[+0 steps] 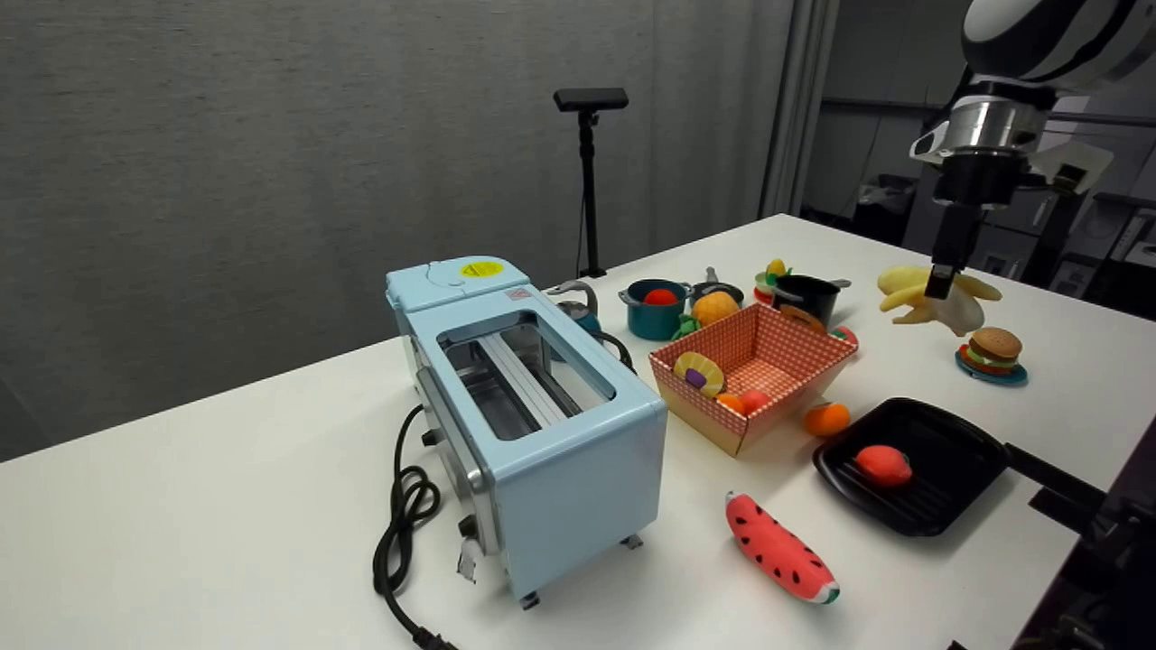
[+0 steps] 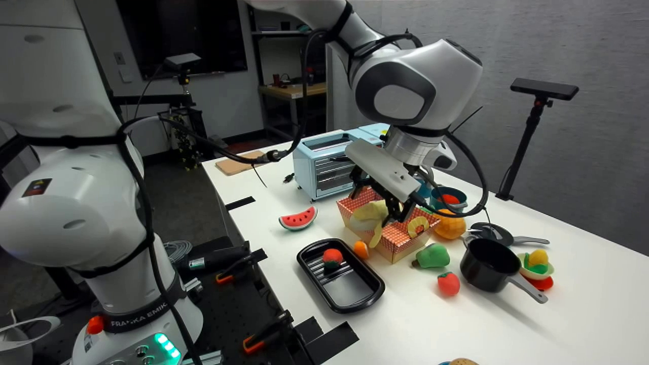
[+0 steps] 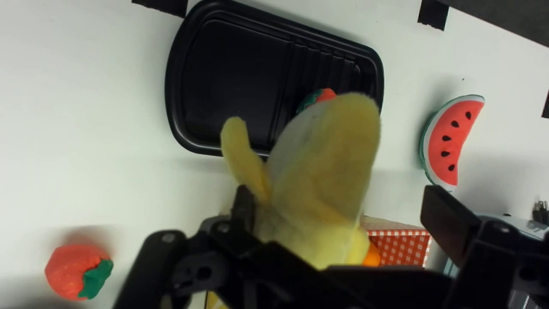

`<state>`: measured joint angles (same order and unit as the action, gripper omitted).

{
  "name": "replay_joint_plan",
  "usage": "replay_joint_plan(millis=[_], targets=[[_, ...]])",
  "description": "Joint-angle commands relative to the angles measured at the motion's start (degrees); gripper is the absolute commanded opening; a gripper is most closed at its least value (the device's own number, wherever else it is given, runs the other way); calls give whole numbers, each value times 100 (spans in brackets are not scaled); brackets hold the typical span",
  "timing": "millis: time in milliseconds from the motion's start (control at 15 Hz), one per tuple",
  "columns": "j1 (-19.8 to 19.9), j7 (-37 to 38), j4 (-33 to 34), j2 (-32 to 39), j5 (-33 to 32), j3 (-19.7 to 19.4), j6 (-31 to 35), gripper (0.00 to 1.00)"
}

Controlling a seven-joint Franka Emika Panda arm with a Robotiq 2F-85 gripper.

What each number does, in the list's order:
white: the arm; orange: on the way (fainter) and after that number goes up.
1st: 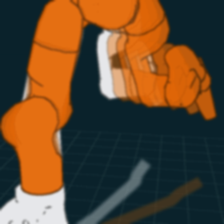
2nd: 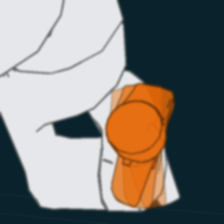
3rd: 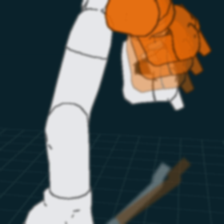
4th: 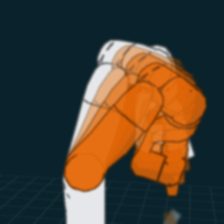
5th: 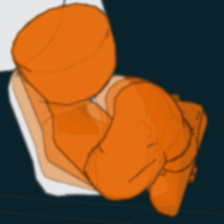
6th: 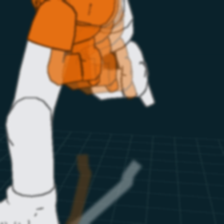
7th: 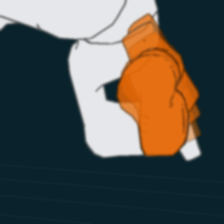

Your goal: Pick up the banana from the orange box and put it on the table

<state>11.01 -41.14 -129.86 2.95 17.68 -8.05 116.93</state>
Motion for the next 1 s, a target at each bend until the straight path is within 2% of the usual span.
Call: replay_joint_plan(millis=[0, 200, 933], targets=[[-48, -32, -11, -158, 98, 14, -215, 100], [-54, 2, 9, -12, -3, 8, -54, 100], [-64, 2, 9, -31, -3, 25, -96, 100]])
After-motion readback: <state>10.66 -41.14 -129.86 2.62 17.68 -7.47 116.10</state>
